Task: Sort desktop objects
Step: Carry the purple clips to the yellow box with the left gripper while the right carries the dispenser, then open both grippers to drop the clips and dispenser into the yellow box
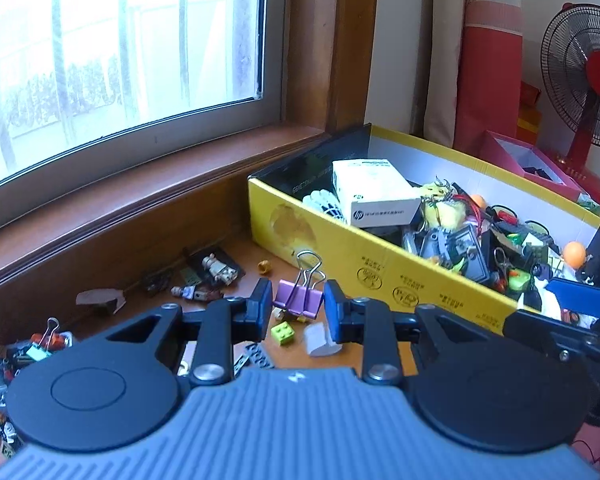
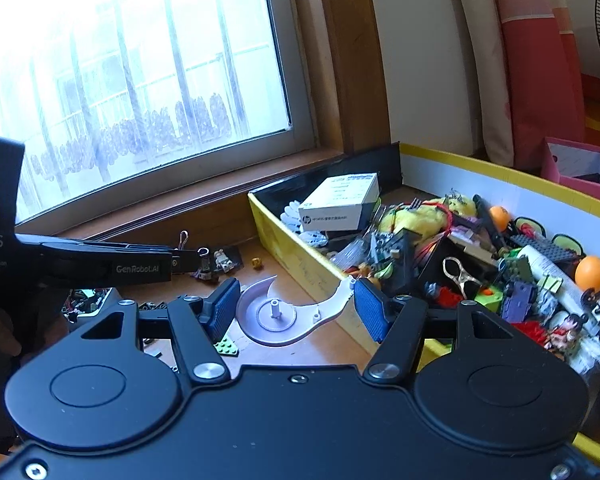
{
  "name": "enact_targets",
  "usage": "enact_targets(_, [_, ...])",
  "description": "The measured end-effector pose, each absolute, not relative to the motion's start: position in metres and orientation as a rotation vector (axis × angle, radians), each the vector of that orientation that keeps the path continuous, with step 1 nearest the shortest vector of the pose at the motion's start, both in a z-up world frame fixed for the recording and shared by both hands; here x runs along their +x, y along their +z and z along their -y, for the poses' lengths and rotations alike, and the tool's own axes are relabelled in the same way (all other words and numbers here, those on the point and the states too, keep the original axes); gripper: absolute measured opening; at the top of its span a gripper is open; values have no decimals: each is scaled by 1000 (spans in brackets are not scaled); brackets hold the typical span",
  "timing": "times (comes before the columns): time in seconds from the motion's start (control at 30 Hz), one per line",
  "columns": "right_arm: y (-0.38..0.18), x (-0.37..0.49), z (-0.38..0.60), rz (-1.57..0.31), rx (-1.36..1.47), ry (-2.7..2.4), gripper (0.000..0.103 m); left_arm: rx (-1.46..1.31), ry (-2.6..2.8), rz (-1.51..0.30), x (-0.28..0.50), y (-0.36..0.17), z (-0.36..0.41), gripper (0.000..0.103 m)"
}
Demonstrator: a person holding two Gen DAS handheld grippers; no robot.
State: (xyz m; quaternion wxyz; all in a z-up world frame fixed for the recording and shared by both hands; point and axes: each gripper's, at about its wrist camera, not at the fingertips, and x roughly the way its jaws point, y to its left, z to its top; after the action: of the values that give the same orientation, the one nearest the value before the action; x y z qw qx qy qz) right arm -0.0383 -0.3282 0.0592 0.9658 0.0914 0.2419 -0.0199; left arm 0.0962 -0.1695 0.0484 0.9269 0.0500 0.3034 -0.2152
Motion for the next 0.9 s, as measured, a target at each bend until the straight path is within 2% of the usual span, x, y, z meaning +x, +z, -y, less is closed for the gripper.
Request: enact_targets(0.9, [73,-45,428,-437,238,-153,61,169,-535,-615,132,59,292,32])
